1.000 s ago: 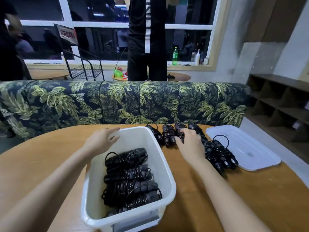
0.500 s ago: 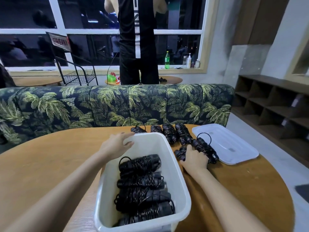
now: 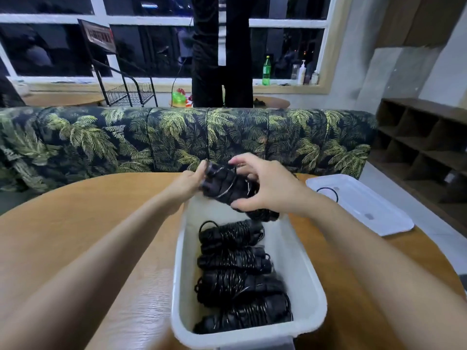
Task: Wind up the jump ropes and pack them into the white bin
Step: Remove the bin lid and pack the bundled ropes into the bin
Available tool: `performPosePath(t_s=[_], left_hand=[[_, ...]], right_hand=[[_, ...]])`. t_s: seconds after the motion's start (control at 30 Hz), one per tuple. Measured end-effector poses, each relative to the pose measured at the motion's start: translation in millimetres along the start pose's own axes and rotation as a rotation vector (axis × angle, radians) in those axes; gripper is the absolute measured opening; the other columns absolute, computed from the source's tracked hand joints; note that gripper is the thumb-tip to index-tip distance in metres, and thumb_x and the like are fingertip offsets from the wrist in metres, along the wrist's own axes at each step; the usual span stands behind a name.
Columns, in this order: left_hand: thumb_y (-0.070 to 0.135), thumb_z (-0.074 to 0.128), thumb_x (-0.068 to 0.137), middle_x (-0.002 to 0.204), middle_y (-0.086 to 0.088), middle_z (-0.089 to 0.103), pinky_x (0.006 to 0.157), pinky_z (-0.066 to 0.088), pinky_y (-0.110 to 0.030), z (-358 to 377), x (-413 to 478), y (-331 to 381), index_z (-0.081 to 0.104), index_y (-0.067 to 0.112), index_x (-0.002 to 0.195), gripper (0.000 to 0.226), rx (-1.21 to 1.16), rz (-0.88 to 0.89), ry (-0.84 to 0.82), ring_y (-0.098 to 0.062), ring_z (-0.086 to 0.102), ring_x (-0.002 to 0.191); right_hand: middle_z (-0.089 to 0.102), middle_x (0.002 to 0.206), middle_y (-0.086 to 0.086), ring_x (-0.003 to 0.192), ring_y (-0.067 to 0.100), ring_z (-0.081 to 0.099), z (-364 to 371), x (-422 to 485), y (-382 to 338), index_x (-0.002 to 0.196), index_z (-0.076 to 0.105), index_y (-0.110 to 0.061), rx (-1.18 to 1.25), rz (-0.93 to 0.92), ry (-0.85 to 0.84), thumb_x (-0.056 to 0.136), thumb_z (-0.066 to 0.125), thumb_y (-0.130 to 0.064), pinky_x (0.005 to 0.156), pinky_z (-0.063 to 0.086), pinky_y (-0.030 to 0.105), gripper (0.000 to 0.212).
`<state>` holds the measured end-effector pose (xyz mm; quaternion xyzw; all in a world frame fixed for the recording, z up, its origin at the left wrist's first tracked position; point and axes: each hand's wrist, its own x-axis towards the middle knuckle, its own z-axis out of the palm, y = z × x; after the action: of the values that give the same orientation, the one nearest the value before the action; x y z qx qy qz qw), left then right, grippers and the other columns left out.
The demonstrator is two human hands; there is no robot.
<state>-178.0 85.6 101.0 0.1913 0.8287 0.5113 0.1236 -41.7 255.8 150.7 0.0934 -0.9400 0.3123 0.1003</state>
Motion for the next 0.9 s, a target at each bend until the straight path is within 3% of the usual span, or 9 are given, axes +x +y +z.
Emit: performPosePath(t_s=[0.1,0.17,0.3,0.47,0.57,0.63,0.7,0.8,0.9], left_hand=[[0.054,0.019,0.1,0.109,-0.005,0.066,0.099,0.034,-0.034,2.8,-3.5,-10.3,0.071,0.005,0.104,0.072,-0.022,0.0,0.002,-0.018,0.055,0.105],[0.054,0.019,0.1,0.113,-0.002,0.064,0.094,0.033,-0.032,5.9,-3.3,-16.8,0.073,0.01,0.106,0.07,-0.009,0.004,0.041,-0.015,0.052,0.107],[0.051,0.025,0.101,0.096,-0.004,0.066,0.069,0.039,-0.024,12.8,0.6,-24.1,0.074,0.013,0.102,0.061,0.035,0.05,0.101,-0.016,0.056,0.089],[0.048,0.033,0.1,0.068,-0.007,0.049,0.061,0.029,-0.029,16.5,4.6,-26.6,0.062,0.014,0.08,0.049,0.245,0.144,0.129,-0.017,0.044,0.066],[0.042,0.035,0.101,0.057,-0.003,0.039,0.054,0.023,-0.032,17.4,2.8,-22.0,0.057,0.014,0.08,0.041,0.397,0.201,0.149,-0.019,0.036,0.057],[0.04,0.037,0.101,0.053,0.001,0.037,0.053,0.022,-0.032,15.6,1.7,-21.6,0.056,0.01,0.075,0.045,0.458,0.219,0.141,-0.019,0.035,0.053],[0.038,0.04,0.101,0.053,0.003,0.042,0.05,0.024,-0.03,14.7,0.9,-21.5,0.058,0.012,0.076,0.04,0.547,0.231,0.139,-0.017,0.038,0.051],[0.033,0.042,0.101,0.076,0.002,0.059,0.054,0.037,-0.026,16.7,-3.8,-13.5,0.066,0.016,0.103,0.03,0.638,0.259,0.129,-0.016,0.053,0.066],[0.031,0.045,0.1,0.099,0.0,0.067,0.064,0.046,-0.029,21.3,-4.8,-10.6,0.066,0.016,0.113,0.029,0.662,0.28,0.123,-0.018,0.058,0.082]], right_hand=[[0.061,0.103,-0.013,0.093,0.008,0.057,44.2,8.7,11.3,0.121,0.048,-0.031,-0.292,-0.146,-0.173,0.065,0.082,-0.035,0.076,0.045,0.02,0.066],[0.051,0.096,-0.014,0.088,0.01,0.051,61.1,13.3,24.6,0.118,0.049,-0.025,-0.354,-0.14,-0.28,0.066,0.084,-0.031,0.065,0.035,0.023,0.063],[0.055,0.1,-0.009,0.09,0.018,0.055,74.3,22.9,30.8,0.121,0.043,-0.022,-0.497,-0.078,-0.41,0.067,0.085,-0.037,0.073,0.047,0.038,0.071],[0.059,0.104,-0.001,0.093,0.022,0.057,80.6,21.8,30.6,0.117,0.041,-0.016,-0.587,-0.102,-0.404,0.066,0.084,-0.044,0.07,0.047,0.04,0.073],[0.054,0.125,-0.003,0.114,0.022,0.051,75.1,19.0,33.6,0.13,0.041,-0.019,-0.504,-0.077,-0.407,0.062,0.084,-0.052,0.089,0.047,0.043,0.087],[0.048,0.139,-0.008,0.126,0.013,0.043,59.9,13.5,29.6,0.142,0.038,-0.025,-0.344,-0.066,-0.334,0.066,0.082,-0.051,0.1,0.039,0.032,0.092],[0.052,0.134,-0.014,0.12,0.005,0.047,39.6,7.2,32.3,0.137,0.047,-0.03,-0.204,-0.025,-0.127,0.075,0.078,-0.047,0.096,0.04,0.028,0.072],[0.06,0.118,-0.006,0.104,0.011,0.053,19.4,0.6,69.9,0.12,0.061,-0.021,-0.163,0.126,0.254,0.088,0.067,-0.031,0.089,0.047,0.037,0.034],[0.054,0.125,0.005,0.116,0.025,0.048,19.6,-7.3,124.6,0.121,0.058,-0.015,-0.308,0.431,0.424,0.094,0.058,-0.024,0.085,0.047,0.039,0.028]])
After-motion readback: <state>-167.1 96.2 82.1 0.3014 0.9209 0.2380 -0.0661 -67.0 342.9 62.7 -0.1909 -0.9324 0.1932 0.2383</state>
